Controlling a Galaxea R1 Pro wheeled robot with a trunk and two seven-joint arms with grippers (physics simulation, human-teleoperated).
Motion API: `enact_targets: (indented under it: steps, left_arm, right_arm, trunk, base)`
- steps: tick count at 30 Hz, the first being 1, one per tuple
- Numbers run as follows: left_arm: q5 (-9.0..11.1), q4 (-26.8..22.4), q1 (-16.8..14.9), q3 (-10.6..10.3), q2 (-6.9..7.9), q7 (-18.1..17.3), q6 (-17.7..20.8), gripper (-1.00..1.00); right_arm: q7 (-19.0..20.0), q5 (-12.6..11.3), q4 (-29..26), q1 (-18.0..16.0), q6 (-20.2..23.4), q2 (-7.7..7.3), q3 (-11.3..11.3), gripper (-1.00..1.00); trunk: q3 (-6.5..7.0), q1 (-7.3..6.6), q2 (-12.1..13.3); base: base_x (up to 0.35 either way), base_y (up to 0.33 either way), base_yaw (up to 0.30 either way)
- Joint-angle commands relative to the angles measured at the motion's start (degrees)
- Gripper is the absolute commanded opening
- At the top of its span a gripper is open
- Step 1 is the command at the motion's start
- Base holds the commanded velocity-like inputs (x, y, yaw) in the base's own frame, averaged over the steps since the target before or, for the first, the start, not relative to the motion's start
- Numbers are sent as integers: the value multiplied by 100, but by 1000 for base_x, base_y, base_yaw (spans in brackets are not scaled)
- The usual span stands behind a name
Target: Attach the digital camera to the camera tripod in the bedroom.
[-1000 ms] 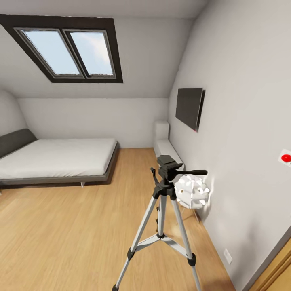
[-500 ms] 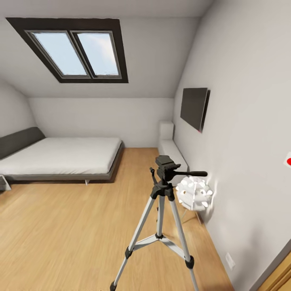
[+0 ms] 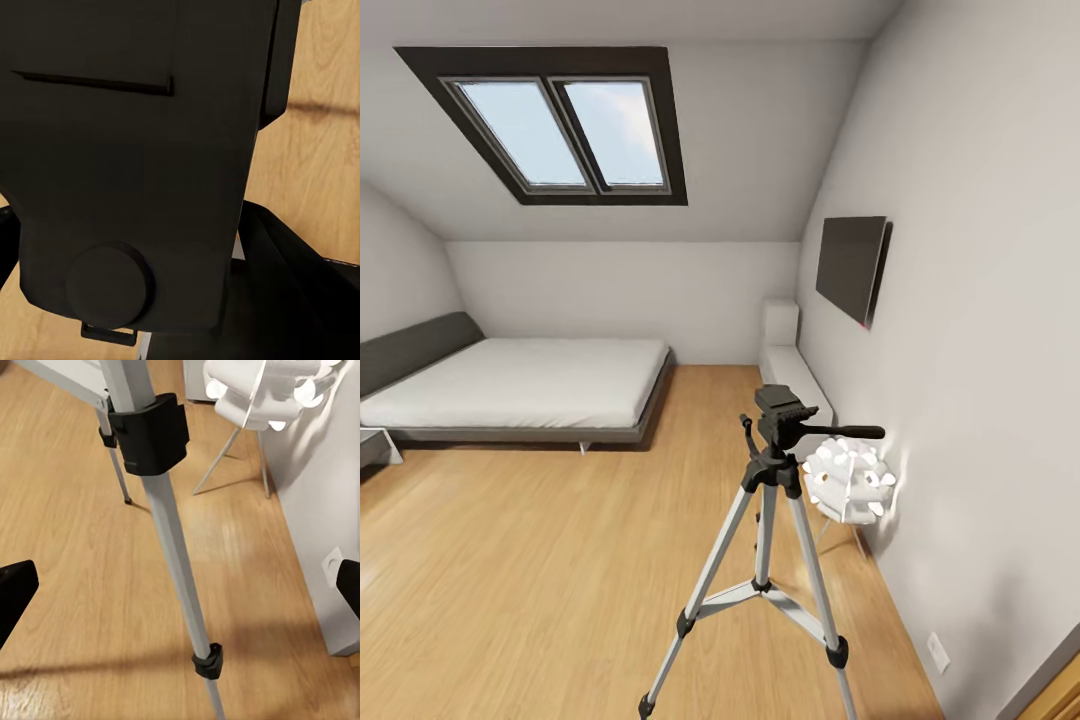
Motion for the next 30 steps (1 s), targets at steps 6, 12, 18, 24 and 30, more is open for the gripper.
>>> enact_targets:
  steps: [6, 12, 18, 24, 30]
  left_arm:
    - [17, 18, -9, -53, -3, 6, -28, -100]
    - [17, 18, -9, -47, -3, 6, -28, -100]
    - [17, 18, -9, -48, -3, 6, -28, -100]
    - [17, 18, -9, -47, -3, 6, -28, -100]
    - [17, 18, -9, -49, -3, 6, -28, -100]
  right_arm:
    - [-46, 29, 4, -5, -10, 6, 28, 100]
    - [-43, 27, 4, -5, -10, 14, 29, 100]
    - [-31, 27, 4, -5, -5, 54, 41, 100]
    - [-21, 48, -88, -5, -46, 77, 60, 100]
    - [-17, 66, -402, -5, -56, 100, 128, 100]
  trunk:
    - [-13, 4, -13]
    - [-13, 4, -13]
    - [-13, 4, -13]
    - [-13, 4, -13]
    - [-13, 4, -13]
  base:
    - [0, 0, 0]
    - [0, 0, 0]
    - [0, 0, 0]
    - [0, 0, 0]
    - [0, 0, 0]
